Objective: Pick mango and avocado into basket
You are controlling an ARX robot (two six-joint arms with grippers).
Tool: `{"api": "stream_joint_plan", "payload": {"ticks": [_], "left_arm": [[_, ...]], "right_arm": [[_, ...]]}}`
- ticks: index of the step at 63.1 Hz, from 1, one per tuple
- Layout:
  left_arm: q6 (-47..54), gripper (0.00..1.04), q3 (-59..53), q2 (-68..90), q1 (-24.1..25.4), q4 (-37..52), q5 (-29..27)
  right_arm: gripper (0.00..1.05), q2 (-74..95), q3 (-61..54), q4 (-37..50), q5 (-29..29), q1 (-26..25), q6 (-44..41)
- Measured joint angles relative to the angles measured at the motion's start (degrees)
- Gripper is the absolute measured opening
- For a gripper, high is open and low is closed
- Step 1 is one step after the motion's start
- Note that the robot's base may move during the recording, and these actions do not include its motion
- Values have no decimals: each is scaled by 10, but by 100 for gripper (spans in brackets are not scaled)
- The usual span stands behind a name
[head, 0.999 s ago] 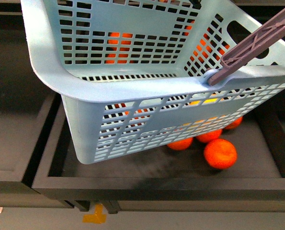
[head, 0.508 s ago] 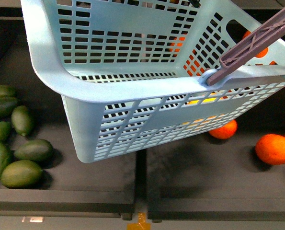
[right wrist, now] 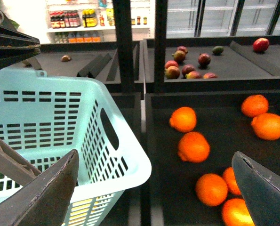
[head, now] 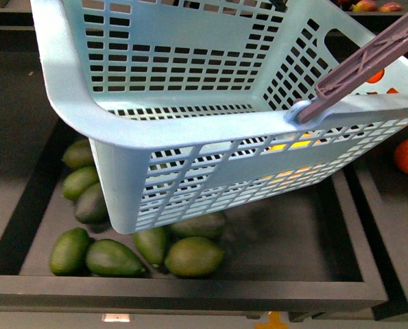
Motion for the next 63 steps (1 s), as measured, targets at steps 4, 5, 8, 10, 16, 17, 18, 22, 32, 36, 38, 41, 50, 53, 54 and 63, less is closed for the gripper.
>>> {"api": "stream_joint_plan", "payload": {"ticks": [4,5,8,10,16,17,18,22,32,36,38,41,50,53,54,63], "left_arm": [[-2,5,0,0,0,0,1],[-2,5,0,0,0,0,1],[-2,5,0,0,0,0,1],[0,5,0,0,0,0,1],[0,5,0,0,0,0,0],[-1,5,0,0,0,0,0],[-1,5,0,0,0,0,0],[0,5,0,0,0,0,0],[-1,5,0,0,0,0,0],[0,5,0,0,0,0,0],[-1,5,0,0,0,0,0],[-1,5,1,0,0,0,2],[-1,5,1,0,7,0,0],[0,5,1,0,10,0,-6],[1,5,1,0,11,0,-7],[14,5,1,0,12,0,-10]], "right_arm": [[96,-1,0,0,0,0,0],[96,-1,0,0,0,0,0],[96,0,0,0,0,0,0],[96,0,0,0,0,0,0],[96,-1,0,0,0,0,0],[96,-1,0,0,0,0,0],[96,-1,0,0,0,0,0],[96,0,0,0,0,0,0],[96,0,0,0,0,0,0],[96,0,0,0,0,0,0],[96,-1,0,0,0,0,0],[96,-1,0,0,0,0,0],[96,0,1,0,-5,1,0],[96,0,1,0,-7,2,0],[96,0,0,0,-6,2,0],[96,4,33,-104,103,23,39]]}}
